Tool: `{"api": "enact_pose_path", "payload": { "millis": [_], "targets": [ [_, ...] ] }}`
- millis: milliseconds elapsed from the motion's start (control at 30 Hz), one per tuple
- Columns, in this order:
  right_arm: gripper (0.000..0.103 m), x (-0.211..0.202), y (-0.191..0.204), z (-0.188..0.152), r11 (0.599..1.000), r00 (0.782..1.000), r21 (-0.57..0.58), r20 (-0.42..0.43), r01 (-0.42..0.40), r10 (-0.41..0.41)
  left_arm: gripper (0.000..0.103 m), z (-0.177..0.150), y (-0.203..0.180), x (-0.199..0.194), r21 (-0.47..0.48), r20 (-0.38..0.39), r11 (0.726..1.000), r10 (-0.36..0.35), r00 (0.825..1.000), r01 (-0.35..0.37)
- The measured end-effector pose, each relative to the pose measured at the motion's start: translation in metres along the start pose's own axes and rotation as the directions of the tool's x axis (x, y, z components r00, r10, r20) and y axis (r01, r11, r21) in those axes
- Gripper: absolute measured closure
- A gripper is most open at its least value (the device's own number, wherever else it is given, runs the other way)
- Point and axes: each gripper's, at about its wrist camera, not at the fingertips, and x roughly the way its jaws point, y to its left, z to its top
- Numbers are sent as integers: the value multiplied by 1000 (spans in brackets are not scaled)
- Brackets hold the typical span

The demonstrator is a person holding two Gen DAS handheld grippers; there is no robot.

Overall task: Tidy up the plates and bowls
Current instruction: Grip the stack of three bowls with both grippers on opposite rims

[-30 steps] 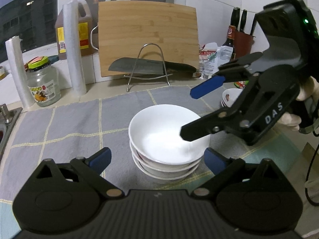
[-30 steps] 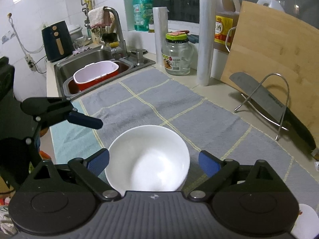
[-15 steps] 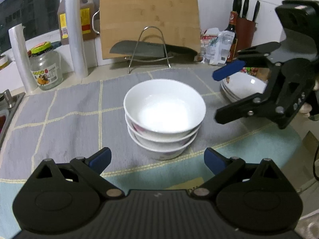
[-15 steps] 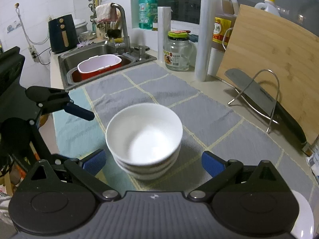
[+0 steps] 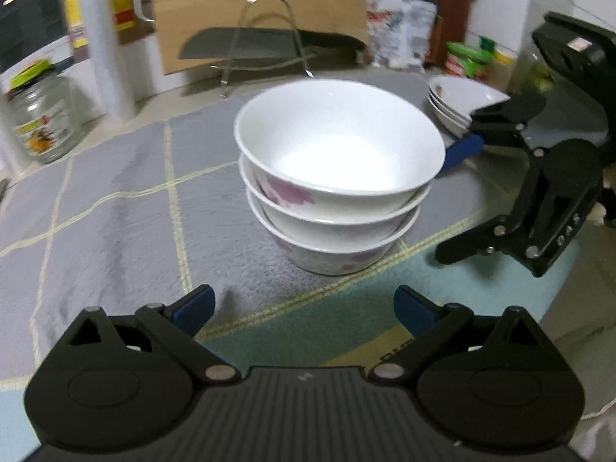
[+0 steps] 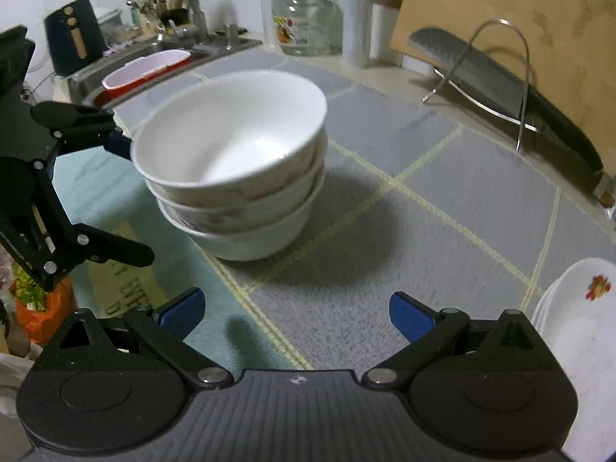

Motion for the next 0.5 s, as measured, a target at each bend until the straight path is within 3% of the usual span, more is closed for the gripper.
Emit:
{"api": "enact_pose_path", "payload": {
  "millis": [233, 500],
  "targets": [
    [0, 15, 9, 1, 1000, 1000, -14, 6, 22, -22, 0, 4, 12, 23, 78, -46, 991, -101, 994, 104],
    [0, 20, 13, 3, 998, 999, -65, 38, 27, -25, 1, 1, 17, 29, 172, -5, 974, -152, 988, 151]
  ]
}}
